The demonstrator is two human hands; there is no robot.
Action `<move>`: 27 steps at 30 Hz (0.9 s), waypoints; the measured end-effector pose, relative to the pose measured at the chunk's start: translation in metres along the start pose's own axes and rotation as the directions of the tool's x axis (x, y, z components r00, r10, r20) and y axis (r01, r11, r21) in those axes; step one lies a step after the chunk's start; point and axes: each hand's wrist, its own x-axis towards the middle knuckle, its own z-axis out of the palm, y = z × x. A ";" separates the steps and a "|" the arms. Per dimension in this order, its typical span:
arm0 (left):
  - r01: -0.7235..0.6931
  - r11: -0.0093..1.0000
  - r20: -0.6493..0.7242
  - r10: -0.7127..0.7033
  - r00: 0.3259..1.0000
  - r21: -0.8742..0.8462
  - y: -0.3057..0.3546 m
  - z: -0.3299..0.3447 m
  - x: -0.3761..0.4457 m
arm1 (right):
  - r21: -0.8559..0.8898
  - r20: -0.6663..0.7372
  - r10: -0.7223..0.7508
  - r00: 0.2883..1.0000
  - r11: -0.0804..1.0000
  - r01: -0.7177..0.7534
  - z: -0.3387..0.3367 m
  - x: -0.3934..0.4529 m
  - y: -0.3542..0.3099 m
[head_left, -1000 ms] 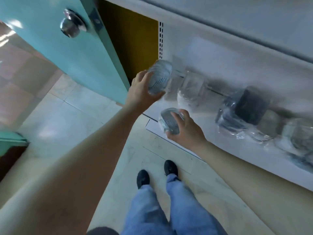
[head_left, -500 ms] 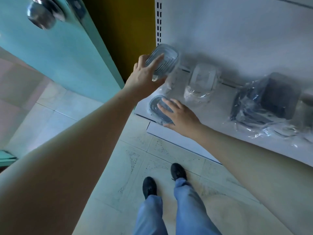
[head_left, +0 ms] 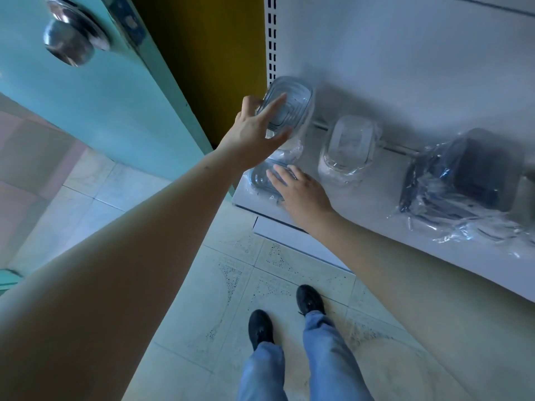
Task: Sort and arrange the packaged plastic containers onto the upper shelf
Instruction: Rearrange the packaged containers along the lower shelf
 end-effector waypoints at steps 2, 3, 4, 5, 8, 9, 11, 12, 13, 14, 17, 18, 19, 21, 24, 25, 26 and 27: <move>-0.023 1.000 0.016 0.023 1.000 0.006 0.001 -0.001 0.008 | 0.027 0.006 0.056 0.998 0.998 -0.056 0.002 0.003 0.000; -0.030 0.999 0.020 0.030 0.999 0.010 0.002 -0.002 0.013 | 0.035 0.035 0.080 0.996 0.996 -0.081 0.001 0.005 0.000; -0.031 0.999 0.020 0.031 0.999 0.011 0.002 -0.003 0.018 | 0.035 0.045 0.114 0.992 0.993 -0.116 0.000 0.007 0.000; -0.028 1.000 0.015 0.028 0.999 0.011 0.004 -0.004 0.022 | 0.023 0.038 0.146 0.989 0.989 -0.147 -0.001 0.009 -0.001; -0.010 1.000 -0.016 0.010 1.000 0.008 0.009 -0.005 0.033 | 0.005 0.020 0.183 0.983 0.983 -0.183 -0.003 0.016 -0.004; -0.005 1.000 -0.020 0.005 1.000 0.005 0.011 -0.005 0.035 | 0.002 0.023 0.187 0.982 0.982 -0.187 -0.003 0.017 -0.005; 0.003 1.000 -0.021 -0.003 1.000 -0.004 0.014 -0.005 0.038 | 0.013 0.014 0.195 0.981 0.981 -0.195 -0.005 0.018 -0.007; 0.008 1.000 -0.020 -0.009 1.000 -0.016 0.015 -0.006 0.039 | 0.032 0.005 0.200 0.980 0.979 -0.200 -0.007 0.016 -0.007; 0.021 0.999 -0.022 -0.022 1.000 -0.033 0.015 -0.007 0.039 | 0.057 -0.006 0.200 0.980 0.978 -0.199 -0.009 0.013 -0.008; 0.041 0.998 -0.030 -0.042 0.999 -0.048 0.015 -0.010 0.038 | 0.091 -0.036 0.192 0.981 0.978 -0.188 -0.012 0.007 -0.009; 0.115 0.992 -0.079 -0.119 0.990 -0.053 0.014 -0.021 0.030 | 0.235 -0.238 0.169 0.957 0.966 -0.112 -0.026 -0.012 -0.013; 0.127 0.991 -0.095 -0.131 0.987 -0.052 0.014 -0.025 0.024 | 0.275 -0.303 0.177 0.936 0.957 -0.092 -0.035 -0.020 -0.014; 0.130 0.990 -0.106 -0.136 0.985 -0.054 0.015 -0.028 0.016 | 0.298 -0.368 0.182 0.912 0.952 -0.070 -0.047 -0.029 -0.016; 0.109 0.992 -0.125 -0.116 0.985 -0.063 0.018 -0.034 -0.006 | 0.301 -0.480 0.176 0.859 0.953 -0.027 -0.075 -0.045 -0.017; 0.039 0.993 -0.133 -0.054 0.990 -0.110 0.028 -0.042 -0.050 | 0.293 -0.624 0.183 0.760 0.956 0.010 -0.126 -0.066 -0.014; 0.025 0.992 -0.127 -0.041 0.991 -0.123 0.034 -0.044 -0.066 | 0.291 -0.655 0.194 0.730 0.957 0.007 -0.143 -0.073 -0.013; 0.019 0.992 -0.114 -0.034 0.993 -0.128 0.040 -0.045 -0.082 | 0.290 -0.677 0.203 0.708 0.957 0.003 -0.161 -0.080 -0.013; 0.019 0.991 -0.099 -0.032 0.995 -0.129 0.048 -0.047 -0.098 | 0.289 -0.692 0.207 0.692 0.957 0.003 -0.180 -0.088 -0.013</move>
